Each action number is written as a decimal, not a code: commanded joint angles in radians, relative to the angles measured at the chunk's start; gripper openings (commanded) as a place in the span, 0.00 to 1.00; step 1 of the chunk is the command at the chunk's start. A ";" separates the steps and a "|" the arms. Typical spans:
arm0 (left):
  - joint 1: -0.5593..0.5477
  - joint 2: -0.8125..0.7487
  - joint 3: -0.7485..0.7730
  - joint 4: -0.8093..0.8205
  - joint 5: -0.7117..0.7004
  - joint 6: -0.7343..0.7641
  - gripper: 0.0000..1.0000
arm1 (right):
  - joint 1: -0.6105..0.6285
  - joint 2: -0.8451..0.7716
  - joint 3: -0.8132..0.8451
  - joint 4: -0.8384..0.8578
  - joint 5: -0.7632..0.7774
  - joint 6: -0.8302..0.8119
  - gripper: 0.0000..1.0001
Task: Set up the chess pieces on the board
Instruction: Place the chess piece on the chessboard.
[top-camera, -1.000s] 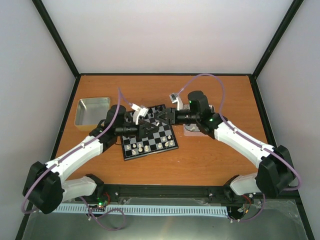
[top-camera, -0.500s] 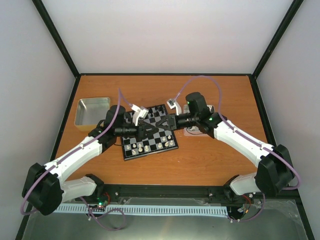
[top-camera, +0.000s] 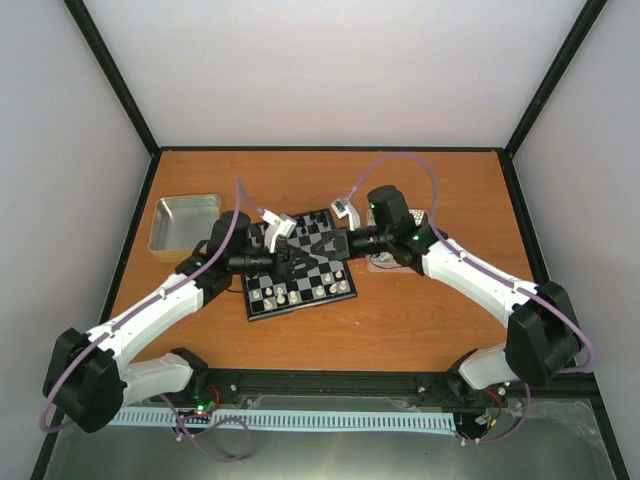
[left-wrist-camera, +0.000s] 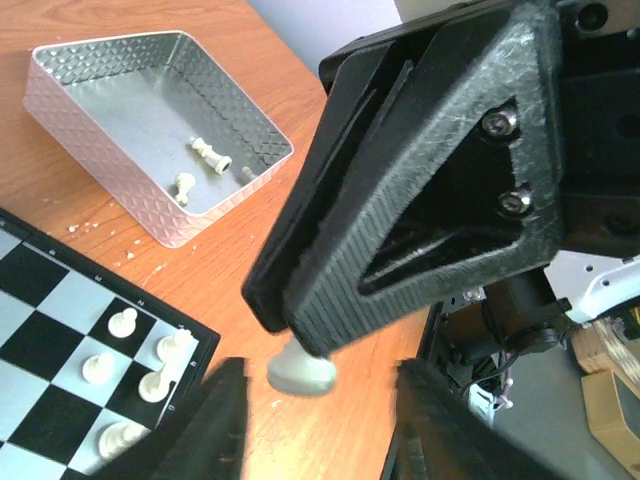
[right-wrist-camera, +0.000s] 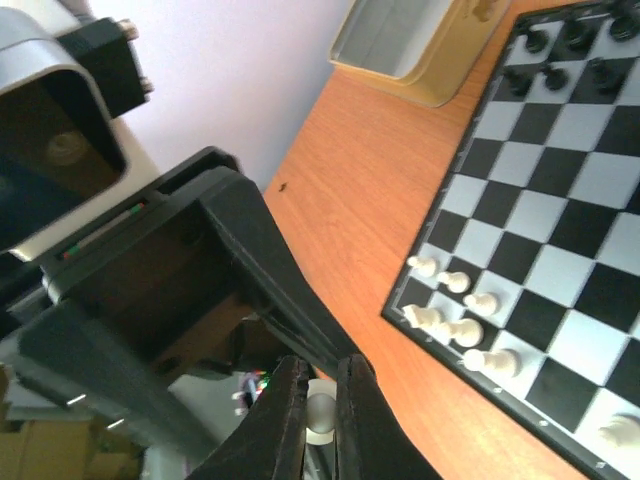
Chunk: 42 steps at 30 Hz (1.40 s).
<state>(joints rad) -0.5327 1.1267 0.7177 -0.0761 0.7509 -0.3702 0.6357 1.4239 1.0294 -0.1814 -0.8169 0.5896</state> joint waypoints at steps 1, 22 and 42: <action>0.005 -0.042 0.054 -0.067 -0.099 0.002 0.55 | 0.009 -0.030 -0.008 -0.039 0.153 -0.079 0.03; 0.005 -0.416 0.118 -0.412 -1.092 -0.220 0.73 | 0.405 0.294 0.166 -0.192 1.014 -0.361 0.03; 0.005 -0.400 0.111 -0.406 -1.062 -0.217 0.73 | 0.438 0.519 0.339 -0.297 0.909 -0.355 0.03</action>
<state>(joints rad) -0.5327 0.7265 0.8059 -0.4732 -0.3065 -0.5770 1.0580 1.9102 1.3262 -0.4408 0.0891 0.2272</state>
